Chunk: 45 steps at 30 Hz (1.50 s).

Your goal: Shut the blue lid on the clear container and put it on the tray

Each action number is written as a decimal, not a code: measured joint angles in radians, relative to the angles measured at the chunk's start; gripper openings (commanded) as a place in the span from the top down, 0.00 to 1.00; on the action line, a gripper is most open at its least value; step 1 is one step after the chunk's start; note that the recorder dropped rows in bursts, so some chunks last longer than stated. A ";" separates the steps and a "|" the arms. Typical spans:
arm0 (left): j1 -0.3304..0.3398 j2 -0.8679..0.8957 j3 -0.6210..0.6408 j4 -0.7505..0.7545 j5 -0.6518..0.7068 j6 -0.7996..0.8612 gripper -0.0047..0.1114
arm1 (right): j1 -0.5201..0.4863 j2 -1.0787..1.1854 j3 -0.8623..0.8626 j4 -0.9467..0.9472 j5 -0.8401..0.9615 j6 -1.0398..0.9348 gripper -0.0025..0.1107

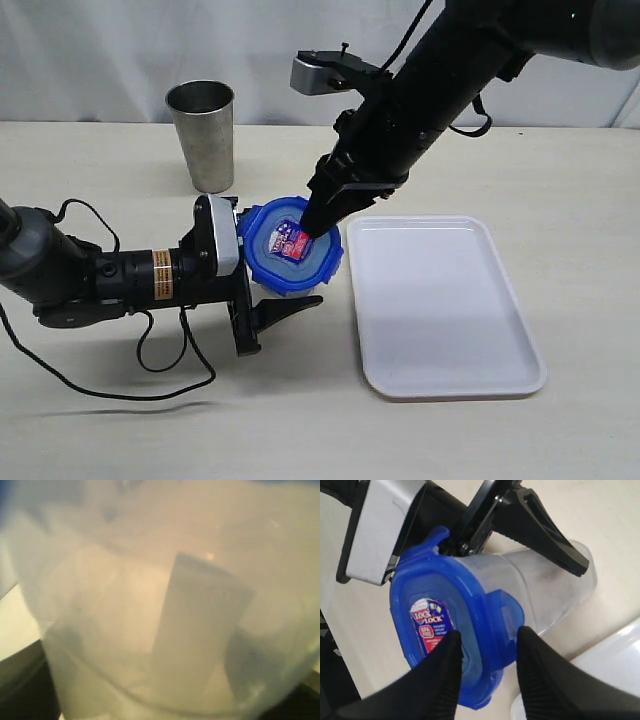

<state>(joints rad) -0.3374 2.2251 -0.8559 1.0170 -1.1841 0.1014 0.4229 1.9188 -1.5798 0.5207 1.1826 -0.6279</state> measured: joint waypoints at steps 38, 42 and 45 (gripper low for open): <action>-0.002 0.000 0.000 0.040 0.002 0.026 0.96 | 0.122 -0.281 0.023 -0.198 -0.043 -0.558 0.60; -0.002 0.000 0.000 0.056 0.002 0.052 0.96 | 0.248 -0.260 0.023 -0.308 -0.088 -0.593 0.60; -0.002 0.000 0.000 0.056 0.002 0.054 0.96 | 0.308 -0.215 0.023 -0.440 -0.092 -0.582 0.61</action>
<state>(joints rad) -0.3395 2.2251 -0.8557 1.0733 -1.1817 0.1553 0.7306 1.7035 -1.5567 0.0809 1.0905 -1.2100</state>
